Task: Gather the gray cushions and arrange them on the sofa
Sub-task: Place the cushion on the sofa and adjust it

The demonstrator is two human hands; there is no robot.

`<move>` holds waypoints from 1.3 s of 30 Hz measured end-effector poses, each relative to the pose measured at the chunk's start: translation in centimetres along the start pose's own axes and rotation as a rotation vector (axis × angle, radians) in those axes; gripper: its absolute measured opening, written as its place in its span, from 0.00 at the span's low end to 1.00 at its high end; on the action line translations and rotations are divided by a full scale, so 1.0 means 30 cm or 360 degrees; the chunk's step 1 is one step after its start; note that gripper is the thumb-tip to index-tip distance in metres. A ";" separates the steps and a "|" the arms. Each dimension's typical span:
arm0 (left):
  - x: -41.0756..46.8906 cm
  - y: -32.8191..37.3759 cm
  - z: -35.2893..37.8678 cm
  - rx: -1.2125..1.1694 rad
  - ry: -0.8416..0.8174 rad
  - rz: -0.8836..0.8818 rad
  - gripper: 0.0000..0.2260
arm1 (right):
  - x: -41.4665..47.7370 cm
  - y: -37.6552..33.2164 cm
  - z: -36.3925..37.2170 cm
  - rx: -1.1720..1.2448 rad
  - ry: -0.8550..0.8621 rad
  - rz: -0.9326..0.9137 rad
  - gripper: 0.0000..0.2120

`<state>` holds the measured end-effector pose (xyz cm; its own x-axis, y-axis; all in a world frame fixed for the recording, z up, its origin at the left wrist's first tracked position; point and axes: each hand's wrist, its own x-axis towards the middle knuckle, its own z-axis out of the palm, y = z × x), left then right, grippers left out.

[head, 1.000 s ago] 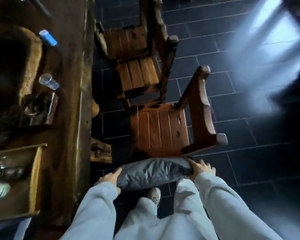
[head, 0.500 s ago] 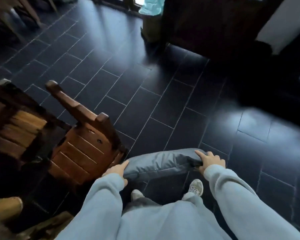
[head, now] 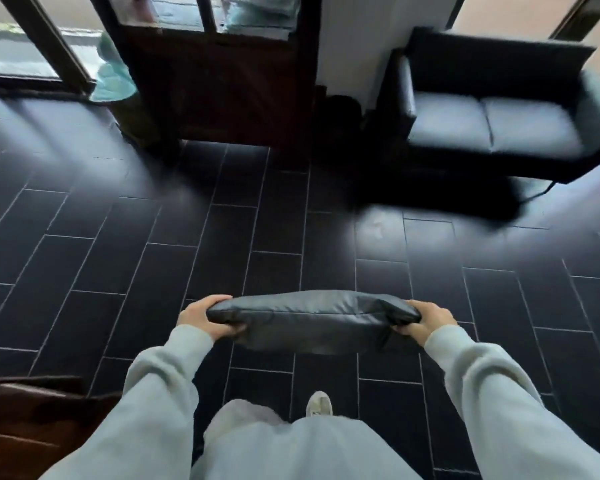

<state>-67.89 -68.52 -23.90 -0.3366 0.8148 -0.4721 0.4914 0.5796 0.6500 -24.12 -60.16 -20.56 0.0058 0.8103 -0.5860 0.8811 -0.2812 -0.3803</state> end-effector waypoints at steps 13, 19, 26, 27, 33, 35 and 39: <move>0.618 0.610 0.212 -0.0554 -0.0804 0.0315 0.40 | 0.201 0.030 -0.845 0.1219 0.0136 -0.0452 0.17; 0.897 1.019 0.326 -0.1186 -0.0426 0.0017 0.18 | 0.381 0.019 -1.047 0.2521 0.0528 -0.0398 0.29; 1.295 1.459 0.371 -0.0863 -0.0355 -0.0199 0.26 | 0.748 -0.018 -1.227 0.1498 0.0718 0.0157 0.35; 1.330 1.516 0.388 -0.0820 -0.0333 -0.0145 0.24 | 0.790 -0.012 -1.246 0.1411 0.0768 0.0265 0.35; 1.489 1.824 0.545 -0.0793 -0.0326 0.0046 0.15 | 1.053 0.113 -1.348 0.1384 0.1151 0.0468 0.19; 1.549 1.946 0.623 -0.0751 -0.0316 0.0109 0.13 | 1.173 0.178 -1.408 0.1426 0.1189 0.0450 0.15; 1.659 2.189 0.795 -0.0716 -0.0295 0.0156 0.11 | 1.407 0.339 -1.562 0.1531 0.1177 0.0464 0.12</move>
<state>-33.21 9.79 -18.90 -0.1376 0.8735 -0.4670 0.1042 0.4817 0.8701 7.24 -4.72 -15.61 0.6816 0.6616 -0.3126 0.1007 -0.5080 -0.8555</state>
